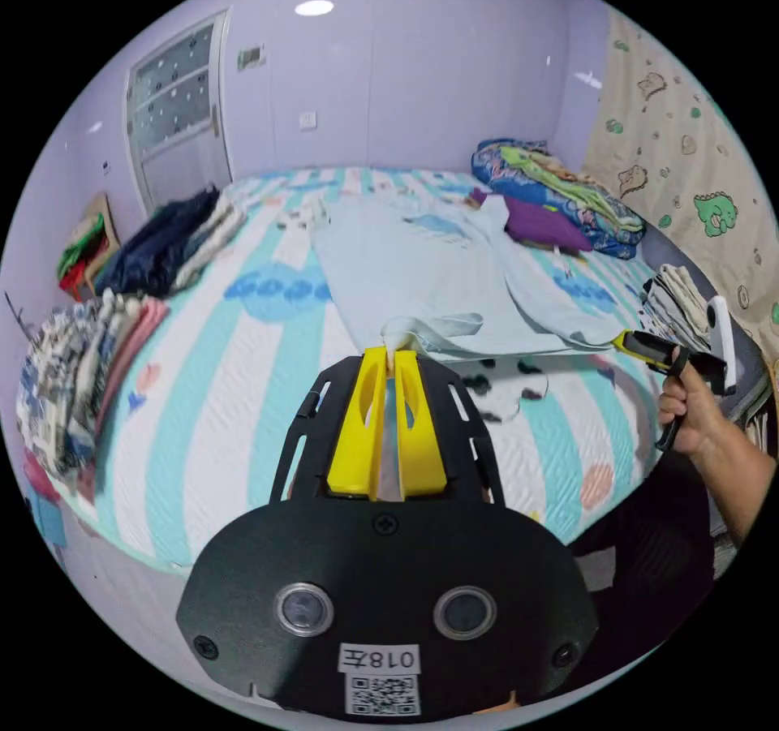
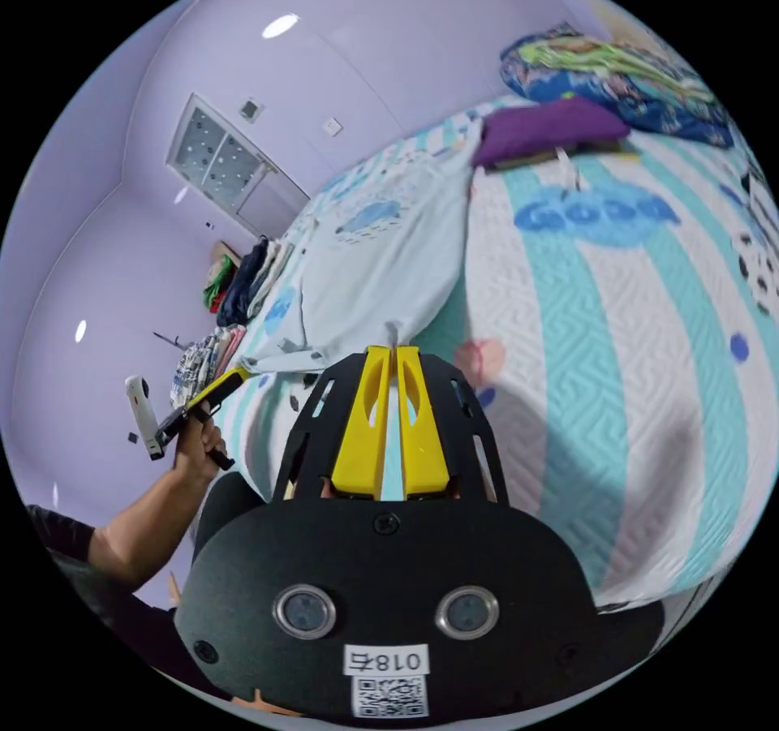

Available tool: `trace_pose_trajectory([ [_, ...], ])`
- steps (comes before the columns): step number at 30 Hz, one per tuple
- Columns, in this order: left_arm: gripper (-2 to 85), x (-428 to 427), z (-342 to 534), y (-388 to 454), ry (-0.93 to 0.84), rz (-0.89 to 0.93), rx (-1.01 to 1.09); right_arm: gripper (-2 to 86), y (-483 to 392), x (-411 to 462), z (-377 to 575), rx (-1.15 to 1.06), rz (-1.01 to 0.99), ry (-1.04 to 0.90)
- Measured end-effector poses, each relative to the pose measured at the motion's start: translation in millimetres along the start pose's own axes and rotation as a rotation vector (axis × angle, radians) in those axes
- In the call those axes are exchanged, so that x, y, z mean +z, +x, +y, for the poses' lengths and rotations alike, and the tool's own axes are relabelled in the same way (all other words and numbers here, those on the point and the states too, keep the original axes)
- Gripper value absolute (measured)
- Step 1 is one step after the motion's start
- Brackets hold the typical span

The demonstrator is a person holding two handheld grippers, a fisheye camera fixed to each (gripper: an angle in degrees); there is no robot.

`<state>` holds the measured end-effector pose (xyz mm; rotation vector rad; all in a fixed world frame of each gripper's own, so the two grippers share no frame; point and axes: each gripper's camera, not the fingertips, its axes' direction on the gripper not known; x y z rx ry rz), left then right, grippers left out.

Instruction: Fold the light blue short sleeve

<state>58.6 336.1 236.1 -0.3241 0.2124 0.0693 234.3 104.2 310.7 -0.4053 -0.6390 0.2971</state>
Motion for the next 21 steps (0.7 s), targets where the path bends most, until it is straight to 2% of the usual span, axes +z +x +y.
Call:
trace_pose_trajectory([
  [11,-0.8,-66,-16,20,0.027,0.09,0.083,0.5,-16,-45,56,-0.059,-0.106,-0.047],
  [18,0.6,-67,10,30,-0.179,0.147,0.043,1.5,-13,-30,110,0.002,-0.039,-0.219],
  [21,4.2,-72,-2,16,-0.184,0.188,-0.04,3.3,-10,-21,109,0.033,-0.05,-0.287],
])
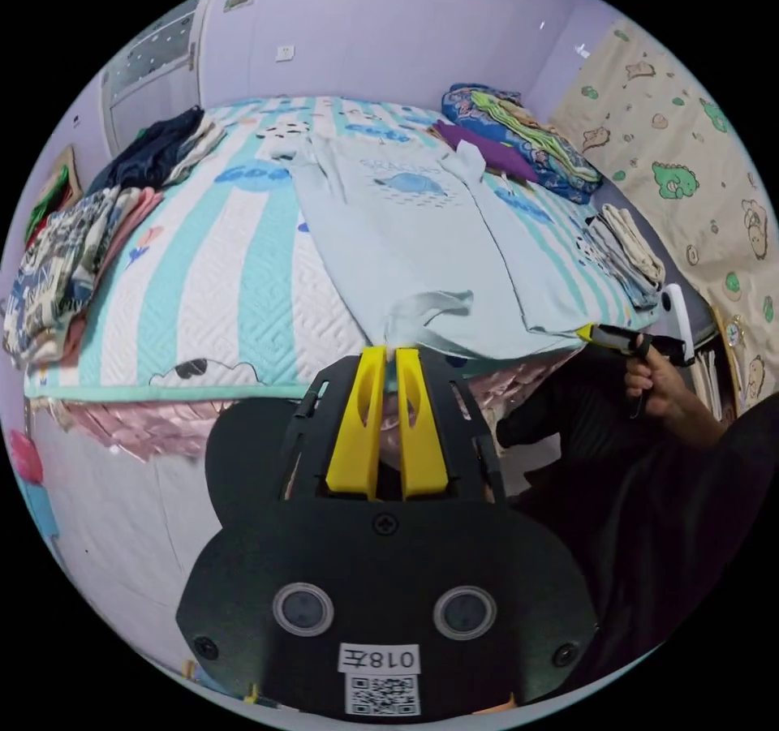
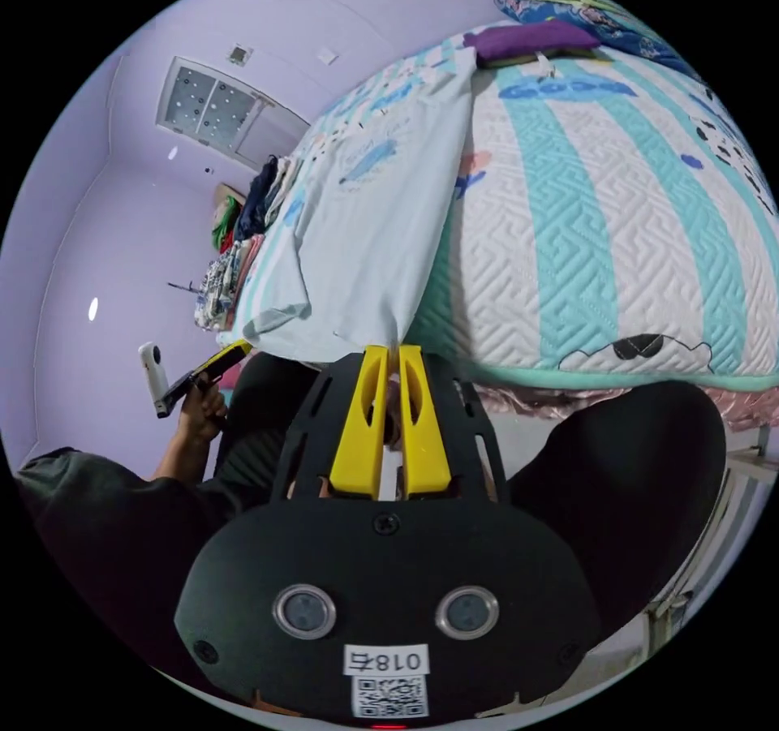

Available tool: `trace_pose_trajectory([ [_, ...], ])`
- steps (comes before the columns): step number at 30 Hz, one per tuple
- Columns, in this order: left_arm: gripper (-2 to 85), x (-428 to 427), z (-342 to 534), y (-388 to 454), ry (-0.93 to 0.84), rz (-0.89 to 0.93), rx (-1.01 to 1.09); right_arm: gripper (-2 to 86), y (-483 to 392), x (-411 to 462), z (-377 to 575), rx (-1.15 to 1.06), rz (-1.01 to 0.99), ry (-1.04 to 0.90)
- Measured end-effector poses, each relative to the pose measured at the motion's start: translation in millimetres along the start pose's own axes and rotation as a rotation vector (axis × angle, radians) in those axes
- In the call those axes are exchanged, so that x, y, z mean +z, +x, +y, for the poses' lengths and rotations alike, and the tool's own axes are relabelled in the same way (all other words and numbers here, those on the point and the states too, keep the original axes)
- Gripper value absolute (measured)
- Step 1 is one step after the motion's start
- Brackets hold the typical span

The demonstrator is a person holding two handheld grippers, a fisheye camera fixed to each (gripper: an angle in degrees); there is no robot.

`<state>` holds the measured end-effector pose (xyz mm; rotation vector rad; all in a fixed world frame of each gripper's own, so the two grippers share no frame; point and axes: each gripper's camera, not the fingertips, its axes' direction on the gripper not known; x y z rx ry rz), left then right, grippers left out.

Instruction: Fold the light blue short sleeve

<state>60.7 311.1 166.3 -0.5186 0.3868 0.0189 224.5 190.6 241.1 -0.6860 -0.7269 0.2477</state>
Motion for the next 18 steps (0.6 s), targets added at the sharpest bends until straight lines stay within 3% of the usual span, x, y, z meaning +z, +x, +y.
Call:
trace_pose_trajectory([
  [6,7.9,-51,-32,-19,0.079,0.005,-0.045,9.0,-11,-23,11,-0.04,0.048,-0.026],
  [14,8.0,14,-93,85,-0.04,0.052,0.328,10.9,-101,27,16,-0.427,0.241,-0.03],
  [18,8.0,49,-107,129,-0.049,-0.077,0.419,11.0,-131,72,17,-0.556,0.334,-0.065],
])
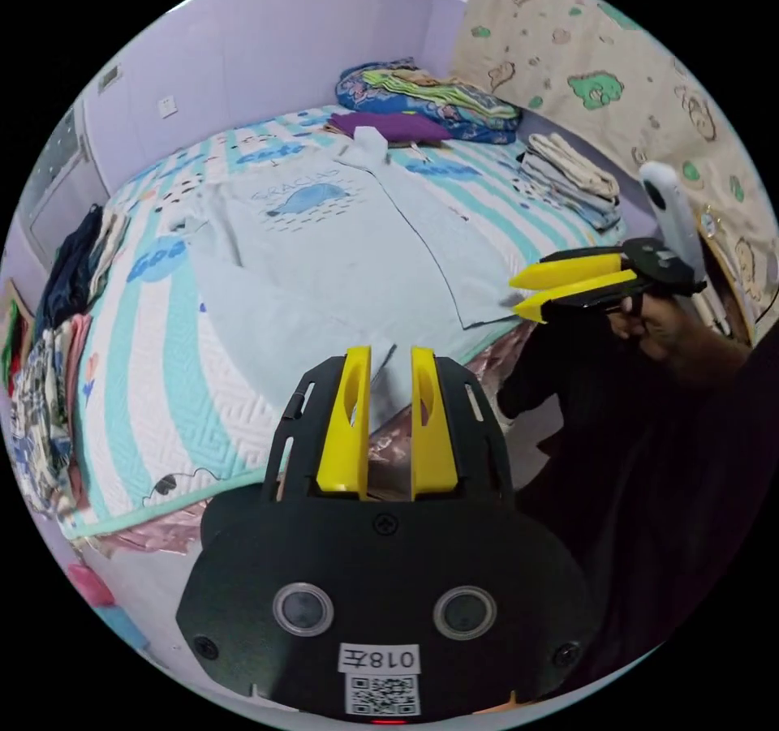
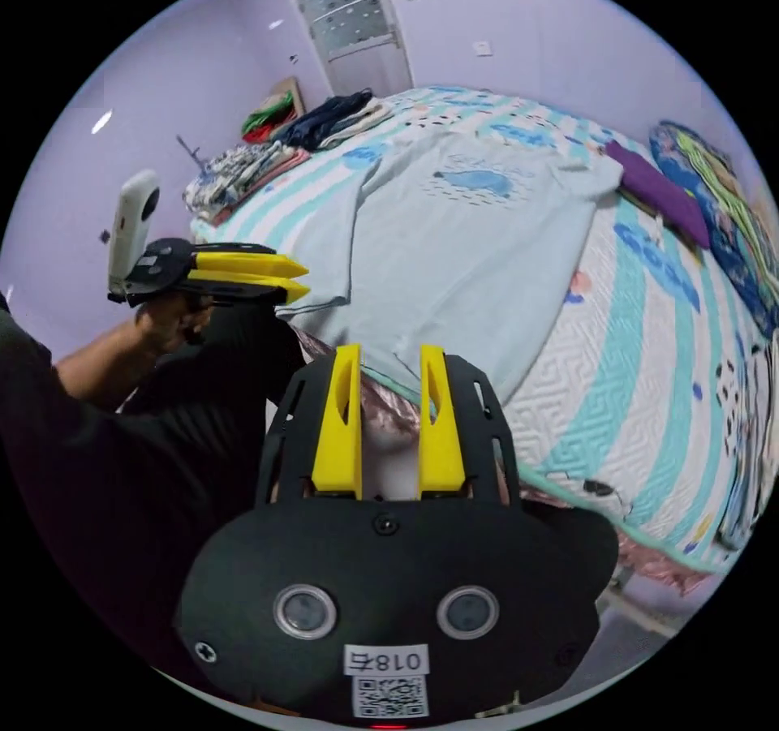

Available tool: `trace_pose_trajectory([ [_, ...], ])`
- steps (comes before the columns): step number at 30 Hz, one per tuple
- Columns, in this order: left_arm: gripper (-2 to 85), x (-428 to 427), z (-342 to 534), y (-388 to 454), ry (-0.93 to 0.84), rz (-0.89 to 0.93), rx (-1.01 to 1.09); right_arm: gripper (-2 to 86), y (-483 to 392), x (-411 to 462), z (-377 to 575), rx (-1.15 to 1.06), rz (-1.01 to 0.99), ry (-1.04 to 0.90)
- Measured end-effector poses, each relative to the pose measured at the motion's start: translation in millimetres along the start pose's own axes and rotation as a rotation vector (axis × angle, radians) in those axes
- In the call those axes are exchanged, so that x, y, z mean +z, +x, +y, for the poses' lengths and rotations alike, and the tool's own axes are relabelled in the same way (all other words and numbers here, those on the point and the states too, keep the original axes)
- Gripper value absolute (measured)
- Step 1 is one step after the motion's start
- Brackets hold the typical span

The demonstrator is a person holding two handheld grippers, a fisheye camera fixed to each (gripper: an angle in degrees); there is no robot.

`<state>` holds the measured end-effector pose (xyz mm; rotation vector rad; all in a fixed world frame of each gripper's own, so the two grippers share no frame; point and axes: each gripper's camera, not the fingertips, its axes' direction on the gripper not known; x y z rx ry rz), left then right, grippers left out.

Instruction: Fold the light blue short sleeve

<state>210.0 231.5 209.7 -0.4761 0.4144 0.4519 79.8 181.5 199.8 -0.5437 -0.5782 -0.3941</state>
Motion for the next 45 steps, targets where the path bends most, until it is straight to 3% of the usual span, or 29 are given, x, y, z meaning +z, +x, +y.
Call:
trace_pose_trajectory([
  [5,8.0,21,-18,2,-0.044,-0.084,0.022,10.6,-15,37,-10,-0.034,0.169,-0.07],
  [14,4.4,34,-27,-23,-0.099,-0.069,-0.047,2.4,12,41,11,0.056,0.165,-0.079],
  [18,-0.5,6,-1,-81,0.002,0.1,-0.301,1.2,47,7,34,0.194,0.084,0.02],
  [22,-0.9,-40,67,-158,0.205,0.297,-0.686,0.8,115,-42,93,0.514,-0.078,0.196],
  [26,-0.9,-72,136,-201,0.299,0.331,-0.951,0.6,176,-66,176,0.89,-0.225,0.34],
  [30,-0.5,-92,199,-233,0.364,0.337,-1.213,0.6,200,-55,214,1.035,-0.307,0.339],
  [32,0.2,-105,209,-242,0.402,0.311,-1.249,0.6,208,-47,217,1.048,-0.322,0.325],
  [35,4.0,-139,179,-249,0.411,0.189,-1.143,0.6,219,-39,217,1.041,-0.303,0.289],
  [38,6.2,-159,73,-247,0.375,0.165,-0.837,0.6,225,-37,214,0.981,-0.262,0.245],
  [40,7.6,-151,-44,-237,0.339,0.227,-0.571,0.6,228,-38,213,0.944,-0.247,0.227],
  [45,9.6,-96,-298,-196,0.286,0.284,-0.147,0.6,232,-44,205,0.835,-0.211,0.175],
])
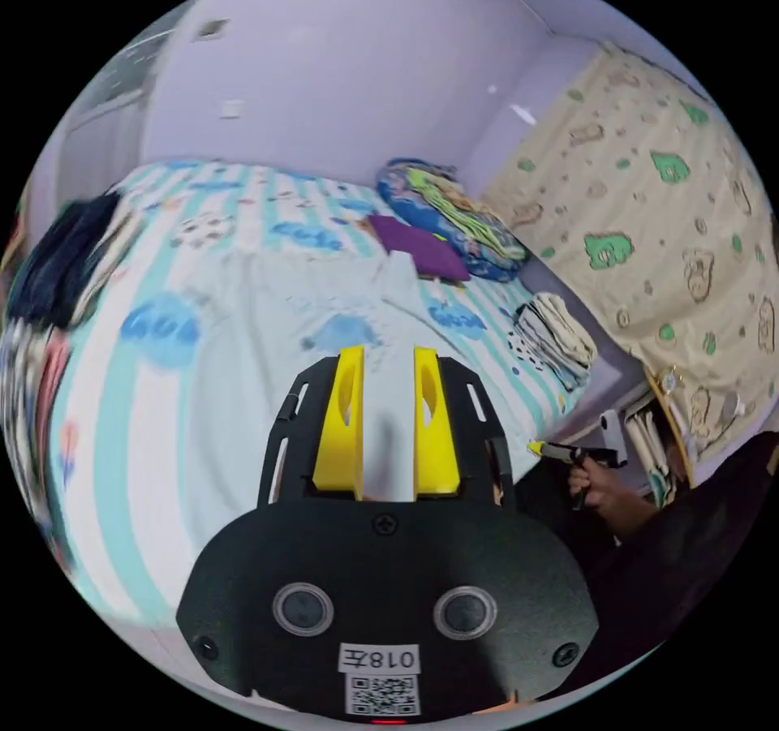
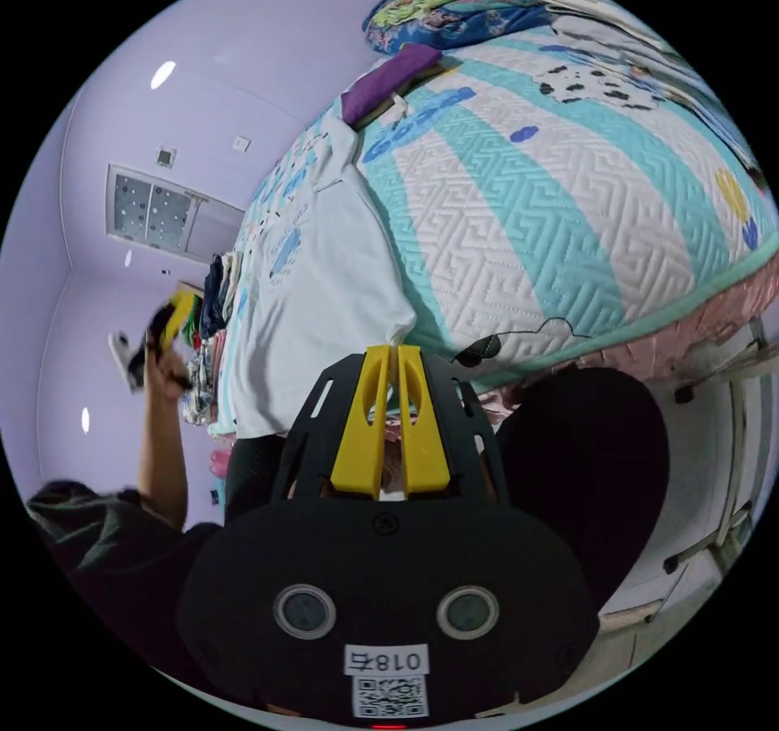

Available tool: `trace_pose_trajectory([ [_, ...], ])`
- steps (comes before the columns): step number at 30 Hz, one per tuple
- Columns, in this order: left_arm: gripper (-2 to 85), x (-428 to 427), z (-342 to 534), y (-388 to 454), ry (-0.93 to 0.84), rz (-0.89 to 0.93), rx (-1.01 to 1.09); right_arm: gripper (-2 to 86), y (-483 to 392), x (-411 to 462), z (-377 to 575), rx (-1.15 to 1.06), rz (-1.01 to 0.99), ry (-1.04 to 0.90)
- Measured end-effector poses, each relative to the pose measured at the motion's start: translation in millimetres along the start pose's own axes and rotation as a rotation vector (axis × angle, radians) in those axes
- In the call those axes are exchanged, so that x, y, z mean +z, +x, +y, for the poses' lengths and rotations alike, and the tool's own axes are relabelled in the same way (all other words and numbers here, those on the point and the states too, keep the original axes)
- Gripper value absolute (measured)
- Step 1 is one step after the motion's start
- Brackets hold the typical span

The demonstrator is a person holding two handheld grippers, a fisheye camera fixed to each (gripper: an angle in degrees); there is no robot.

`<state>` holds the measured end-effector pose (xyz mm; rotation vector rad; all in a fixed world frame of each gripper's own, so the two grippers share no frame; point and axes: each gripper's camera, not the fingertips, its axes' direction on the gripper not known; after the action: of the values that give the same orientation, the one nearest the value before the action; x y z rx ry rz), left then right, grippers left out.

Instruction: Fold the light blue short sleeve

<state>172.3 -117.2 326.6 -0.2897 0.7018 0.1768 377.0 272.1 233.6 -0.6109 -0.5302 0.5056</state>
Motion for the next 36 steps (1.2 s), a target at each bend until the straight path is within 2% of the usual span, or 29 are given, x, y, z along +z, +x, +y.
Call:
trace_pose_trajectory([
  [3,10.0,94,-116,19,-0.054,0.046,0.128,0.6,-2,2,-5,-0.055,0.021,-0.041],
  [6,10.1,183,-197,33,-0.128,-0.08,0.249,0.6,-1,6,-13,-0.084,0.042,-0.068],
  [10,10.1,263,-244,20,-0.221,-0.09,0.261,0.6,12,8,-21,-0.069,0.023,-0.079],
  [12,10.4,276,-254,11,-0.228,-0.111,0.229,0.6,16,10,-22,-0.065,0.012,-0.087],
  [15,10.9,275,-273,3,-0.187,-0.105,0.176,0.6,20,11,-23,-0.064,0.009,-0.092],
  [23,11.8,275,-336,26,-0.307,-0.166,0.179,0.6,23,10,-22,-0.06,0.014,-0.101],
  [29,7.4,260,-369,67,-0.336,-0.272,0.291,0.6,25,13,-24,-0.061,0.016,-0.101],
  [36,3.4,217,-401,86,-0.252,-0.364,0.308,0.6,26,10,-24,-0.062,0.016,-0.084],
])
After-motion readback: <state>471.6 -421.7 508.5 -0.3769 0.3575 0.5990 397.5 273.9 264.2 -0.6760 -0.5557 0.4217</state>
